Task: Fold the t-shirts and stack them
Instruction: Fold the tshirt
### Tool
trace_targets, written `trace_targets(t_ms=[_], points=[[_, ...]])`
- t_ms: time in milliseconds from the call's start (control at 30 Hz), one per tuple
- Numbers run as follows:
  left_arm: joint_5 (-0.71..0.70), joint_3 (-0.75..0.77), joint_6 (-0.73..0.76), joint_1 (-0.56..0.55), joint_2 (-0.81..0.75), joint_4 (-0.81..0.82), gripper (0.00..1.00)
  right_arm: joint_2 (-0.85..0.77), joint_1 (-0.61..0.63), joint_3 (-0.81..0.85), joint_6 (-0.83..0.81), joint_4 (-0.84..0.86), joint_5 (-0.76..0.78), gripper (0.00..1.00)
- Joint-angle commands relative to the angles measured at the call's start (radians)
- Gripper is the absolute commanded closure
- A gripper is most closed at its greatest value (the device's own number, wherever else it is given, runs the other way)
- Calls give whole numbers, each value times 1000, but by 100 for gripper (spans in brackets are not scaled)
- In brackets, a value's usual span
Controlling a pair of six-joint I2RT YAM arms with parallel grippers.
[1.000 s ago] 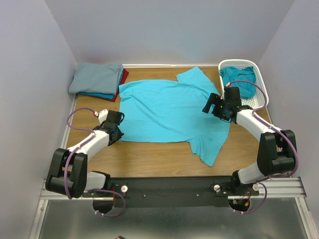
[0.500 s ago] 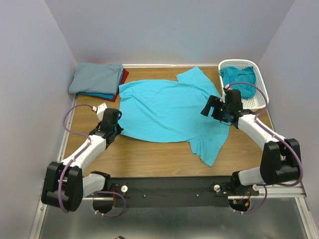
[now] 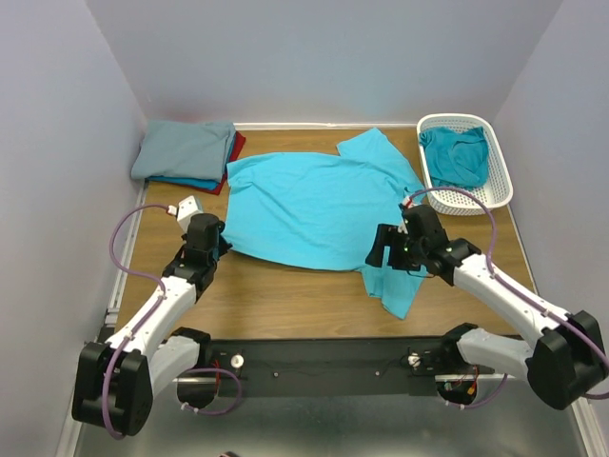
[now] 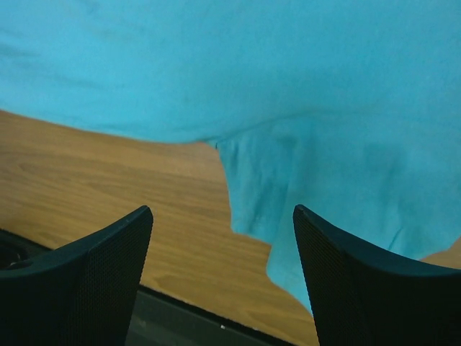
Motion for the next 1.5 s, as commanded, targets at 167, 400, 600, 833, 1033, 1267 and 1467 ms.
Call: trace_targets(t_ms=[167, 400, 600, 833, 1033, 1267, 1467], points=[[63, -20, 39, -4, 2, 97, 100, -58, 116, -120, 155, -61, 14, 15], [86, -35, 51, -6, 16, 125, 100, 22, 150, -108, 161, 31, 16, 15], [77, -38, 50, -7, 7, 126, 100, 134, 183, -63, 146, 52, 37, 15], [83, -32, 54, -10, 30, 129, 100, 194, 217, -34, 163, 69, 69, 14], [91, -31, 57, -12, 42, 132, 100, 229, 231, -25, 157, 74, 101, 13], [89, -34, 57, -15, 33, 129, 100, 332, 281, -19, 169, 107, 86, 13], [86, -32, 56, -18, 31, 125, 100, 344, 332, 26, 186, 124, 86, 13]])
